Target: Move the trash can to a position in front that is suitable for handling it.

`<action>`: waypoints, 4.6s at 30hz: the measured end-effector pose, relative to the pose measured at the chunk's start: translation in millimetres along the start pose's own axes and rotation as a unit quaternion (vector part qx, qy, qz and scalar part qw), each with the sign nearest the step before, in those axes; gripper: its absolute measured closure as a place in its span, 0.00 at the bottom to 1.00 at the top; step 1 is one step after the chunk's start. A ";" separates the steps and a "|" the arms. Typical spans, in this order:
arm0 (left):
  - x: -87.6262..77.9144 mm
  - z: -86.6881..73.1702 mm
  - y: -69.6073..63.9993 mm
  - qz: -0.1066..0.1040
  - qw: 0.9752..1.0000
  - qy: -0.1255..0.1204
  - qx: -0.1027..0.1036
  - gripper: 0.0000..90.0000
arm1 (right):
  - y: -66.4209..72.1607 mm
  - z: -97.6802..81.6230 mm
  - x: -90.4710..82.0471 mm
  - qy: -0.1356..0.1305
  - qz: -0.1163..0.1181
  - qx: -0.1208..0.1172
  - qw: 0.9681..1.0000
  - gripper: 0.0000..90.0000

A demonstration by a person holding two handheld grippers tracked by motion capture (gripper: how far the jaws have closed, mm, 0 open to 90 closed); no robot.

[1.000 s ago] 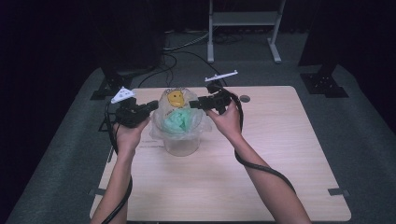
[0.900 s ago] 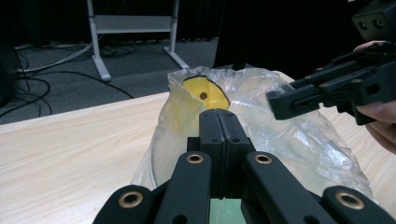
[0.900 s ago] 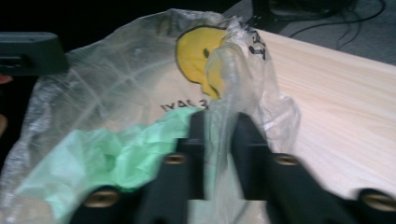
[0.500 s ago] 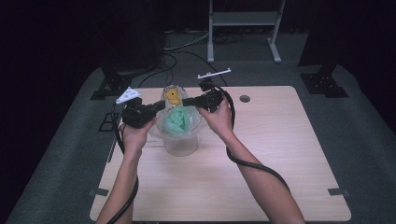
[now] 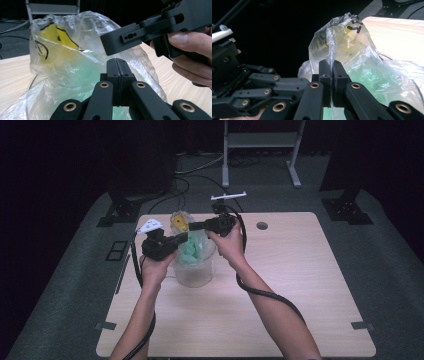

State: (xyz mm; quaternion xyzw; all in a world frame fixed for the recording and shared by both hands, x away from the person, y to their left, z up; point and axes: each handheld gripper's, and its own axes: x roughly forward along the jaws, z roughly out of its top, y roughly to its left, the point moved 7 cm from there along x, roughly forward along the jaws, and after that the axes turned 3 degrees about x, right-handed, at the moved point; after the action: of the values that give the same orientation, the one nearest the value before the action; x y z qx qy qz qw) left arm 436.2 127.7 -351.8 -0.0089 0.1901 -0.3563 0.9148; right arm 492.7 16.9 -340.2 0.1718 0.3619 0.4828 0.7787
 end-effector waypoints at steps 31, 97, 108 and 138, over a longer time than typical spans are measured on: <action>13.9 -9.3 -11.9 -0.021 1.000 0.019 0.005 1.00 | 4.1 -4.7 23.3 0.059 0.012 -0.031 0.998 0.88; -39.4 24.5 13.8 0.028 0.998 -0.052 -0.017 0.18 | 3.8 46.9 -72.8 -0.058 0.035 0.008 0.998 1.00; -37.3 25.0 12.3 0.026 0.998 -0.053 -0.019 0.18 | 0.4 51.6 -95.1 -0.076 0.027 0.008 0.997 1.00; -24.8 14.4 5.3 0.025 0.998 -0.048 -0.017 0.18 | -50.8 28.9 -164.8 -0.104 -0.029 0.036 0.993 1.00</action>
State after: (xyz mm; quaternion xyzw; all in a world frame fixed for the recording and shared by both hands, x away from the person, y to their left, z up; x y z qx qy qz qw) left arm 428.0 146.2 -330.8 -0.0363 0.1523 -0.3288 0.9313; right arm 500.9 -149.3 -286.4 0.2382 0.3007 0.4260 0.8194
